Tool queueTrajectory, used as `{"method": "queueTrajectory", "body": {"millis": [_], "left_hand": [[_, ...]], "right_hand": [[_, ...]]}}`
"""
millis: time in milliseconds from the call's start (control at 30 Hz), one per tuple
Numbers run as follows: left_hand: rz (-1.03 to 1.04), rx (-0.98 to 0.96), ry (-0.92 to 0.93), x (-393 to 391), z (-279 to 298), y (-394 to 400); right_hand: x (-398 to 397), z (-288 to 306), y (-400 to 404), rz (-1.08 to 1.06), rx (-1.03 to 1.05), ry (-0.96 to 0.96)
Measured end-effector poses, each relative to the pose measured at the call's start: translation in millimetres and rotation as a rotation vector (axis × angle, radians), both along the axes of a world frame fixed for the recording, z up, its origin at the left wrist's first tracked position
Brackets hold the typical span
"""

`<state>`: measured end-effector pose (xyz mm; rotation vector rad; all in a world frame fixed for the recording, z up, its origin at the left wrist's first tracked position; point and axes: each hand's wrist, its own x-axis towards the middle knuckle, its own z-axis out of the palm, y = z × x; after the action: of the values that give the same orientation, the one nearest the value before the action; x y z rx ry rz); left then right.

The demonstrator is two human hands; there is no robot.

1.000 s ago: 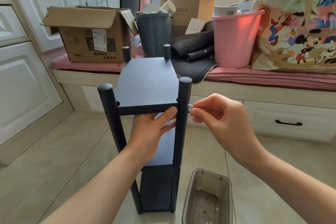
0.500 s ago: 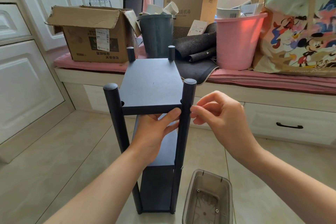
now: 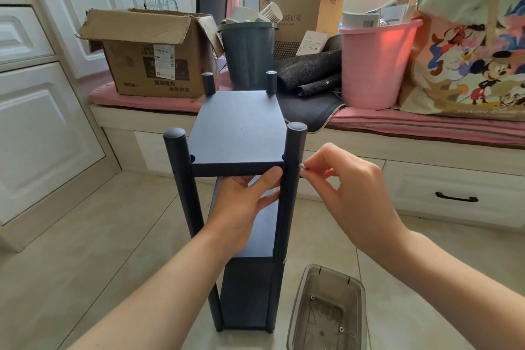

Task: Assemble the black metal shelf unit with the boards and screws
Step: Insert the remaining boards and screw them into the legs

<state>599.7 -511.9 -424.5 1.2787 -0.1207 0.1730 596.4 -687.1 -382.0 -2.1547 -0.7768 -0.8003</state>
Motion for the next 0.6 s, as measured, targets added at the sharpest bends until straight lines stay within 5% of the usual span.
{"method": "queueTrajectory", "body": {"millis": [167, 367, 600], "left_hand": [[0.002, 0.010, -0.003, 0.4, -0.4, 0.4], [0.003, 0.019, -0.003, 0.5, -0.3, -0.1], [-0.001, 0.013, -0.006, 1.1, -0.4, 0.4]], "right_hand": [[0.5, -1.7, 1.3, -0.009, -0.037, -0.034], [1.5, -0.6, 4.7, -0.042, 0.168, 0.229], [-2.3, 1.1, 8.2, -0.030, 0.186, 0.244]]}}
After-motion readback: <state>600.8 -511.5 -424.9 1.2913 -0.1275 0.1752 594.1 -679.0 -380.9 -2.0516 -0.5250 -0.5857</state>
